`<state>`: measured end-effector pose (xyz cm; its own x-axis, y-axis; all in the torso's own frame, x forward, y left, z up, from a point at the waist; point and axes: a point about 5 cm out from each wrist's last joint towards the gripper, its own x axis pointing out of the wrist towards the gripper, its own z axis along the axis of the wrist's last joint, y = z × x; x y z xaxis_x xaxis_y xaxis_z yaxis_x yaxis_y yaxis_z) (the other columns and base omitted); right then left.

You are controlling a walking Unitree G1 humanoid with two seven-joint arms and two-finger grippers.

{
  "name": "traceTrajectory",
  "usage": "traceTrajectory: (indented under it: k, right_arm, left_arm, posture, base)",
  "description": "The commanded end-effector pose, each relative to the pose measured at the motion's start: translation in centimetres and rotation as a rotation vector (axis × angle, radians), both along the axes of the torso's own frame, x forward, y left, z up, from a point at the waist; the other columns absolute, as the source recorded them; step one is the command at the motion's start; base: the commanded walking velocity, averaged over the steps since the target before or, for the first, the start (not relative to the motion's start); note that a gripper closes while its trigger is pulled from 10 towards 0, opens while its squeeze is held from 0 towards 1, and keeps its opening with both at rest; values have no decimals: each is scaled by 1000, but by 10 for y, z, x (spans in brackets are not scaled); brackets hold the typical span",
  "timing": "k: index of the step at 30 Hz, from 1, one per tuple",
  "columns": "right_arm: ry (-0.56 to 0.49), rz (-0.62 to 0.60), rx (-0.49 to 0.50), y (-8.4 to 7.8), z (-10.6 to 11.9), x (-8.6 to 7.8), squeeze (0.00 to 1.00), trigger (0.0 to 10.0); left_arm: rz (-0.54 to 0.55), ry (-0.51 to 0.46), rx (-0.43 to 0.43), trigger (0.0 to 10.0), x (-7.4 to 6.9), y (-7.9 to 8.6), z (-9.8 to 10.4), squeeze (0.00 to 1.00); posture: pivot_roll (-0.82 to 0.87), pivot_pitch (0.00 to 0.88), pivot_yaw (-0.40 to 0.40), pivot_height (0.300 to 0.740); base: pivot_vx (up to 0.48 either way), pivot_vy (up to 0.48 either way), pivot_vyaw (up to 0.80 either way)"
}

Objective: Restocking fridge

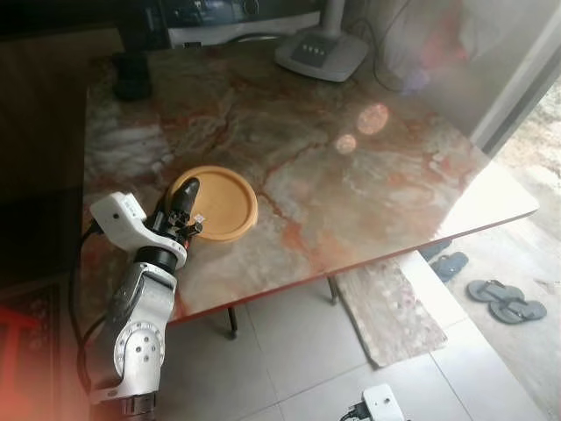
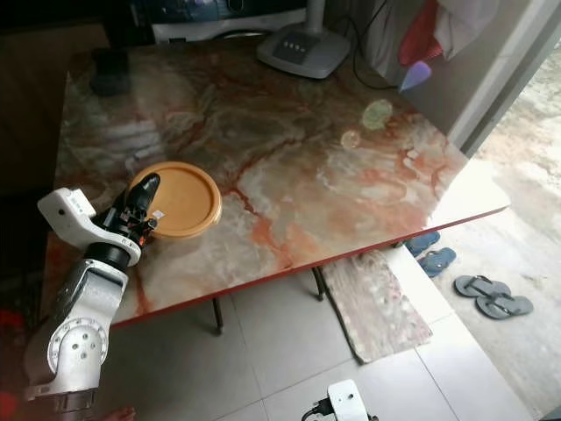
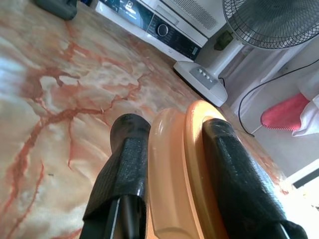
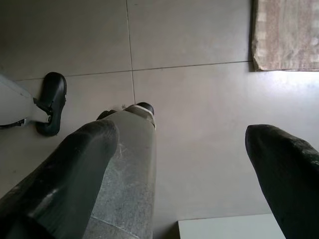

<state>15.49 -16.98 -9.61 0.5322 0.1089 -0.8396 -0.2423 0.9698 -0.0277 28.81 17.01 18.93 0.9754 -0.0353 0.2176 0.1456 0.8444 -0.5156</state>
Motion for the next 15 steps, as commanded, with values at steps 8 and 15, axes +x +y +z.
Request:
traceTrajectory:
  k: [8, 15]
  right_arm:
    - [16, -147, 62, 7, -4, -8, 0, 10000]
    - [16, -189, 83, 7, -4, -8, 0, 10000]
  left_arm:
    - [22, -41, 93, 10000, -3, 5, 22, 0]
    - [78, -18, 179, 10000, -8, 9, 18, 0]
  posture:
    - [159, 86, 19, 740]
    - [147, 68, 9, 740]
  base:
    - [0, 0, 0]
    - [0, 0, 0]
